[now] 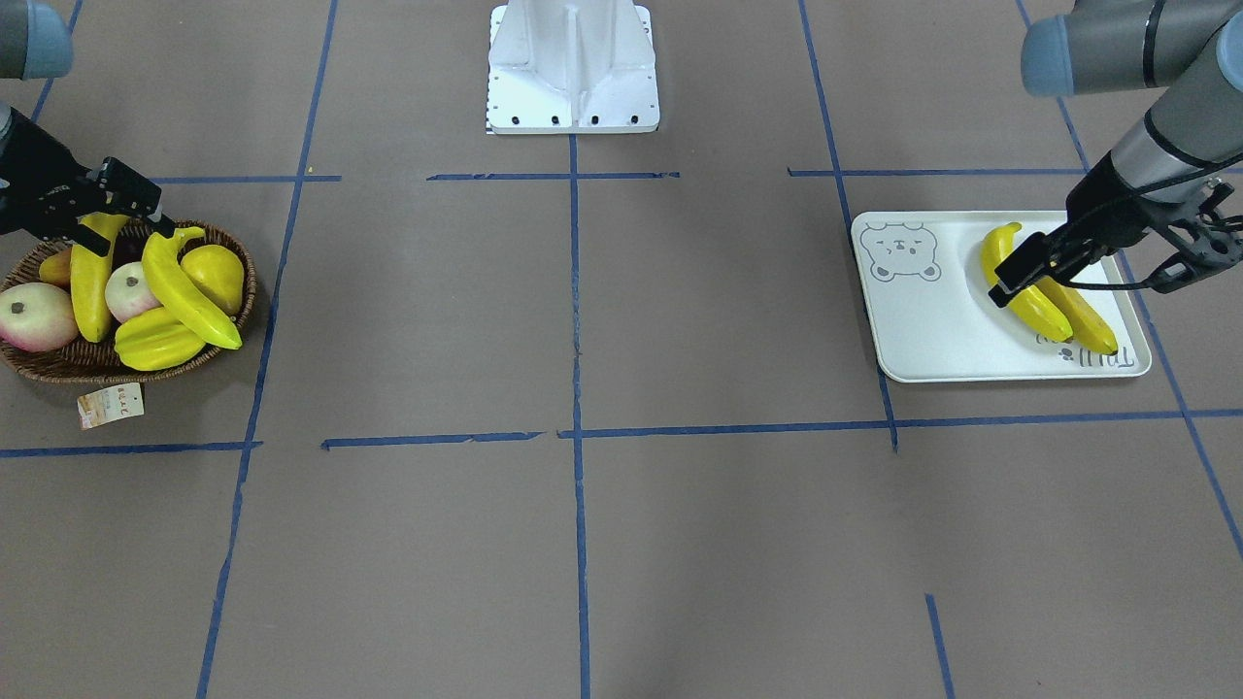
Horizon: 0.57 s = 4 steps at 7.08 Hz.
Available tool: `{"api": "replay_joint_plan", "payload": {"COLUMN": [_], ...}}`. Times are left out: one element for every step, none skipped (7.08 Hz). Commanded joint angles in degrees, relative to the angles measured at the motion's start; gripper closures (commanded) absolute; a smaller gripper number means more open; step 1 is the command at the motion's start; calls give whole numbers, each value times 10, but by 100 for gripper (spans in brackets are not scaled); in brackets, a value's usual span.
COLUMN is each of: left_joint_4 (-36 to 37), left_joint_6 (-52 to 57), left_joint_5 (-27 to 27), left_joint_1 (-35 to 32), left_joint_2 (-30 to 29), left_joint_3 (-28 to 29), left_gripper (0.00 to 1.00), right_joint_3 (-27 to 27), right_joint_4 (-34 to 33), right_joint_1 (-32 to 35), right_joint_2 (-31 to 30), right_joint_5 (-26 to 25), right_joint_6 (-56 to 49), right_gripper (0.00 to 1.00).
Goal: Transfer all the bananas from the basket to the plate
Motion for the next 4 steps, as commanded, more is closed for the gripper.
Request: {"api": "replay_joint_plan", "payload": {"left_joint_4": [0,0,0,0], "left_joint_6": [0,0,0,0], "left_joint_5": [0,0,0,0], "left_joint_1": [0,1,1,1], "left_joint_2": [0,0,0,0], "left_joint_3": [1,0,1,2], "left_gripper": [0,0,0,0], "right_joint_3": [-5,-9,-10,-10], "right_joint_4": [-6,-6,-6,-6], "right_joint_1": [-16,-22,-25,-25], "right_joint_2": [5,5,4,2], "right_joint_5": [-10,-10,-9,-9], "right_joint_6": [0,0,0,0], "right_gripper": [4,10,14,14]}}
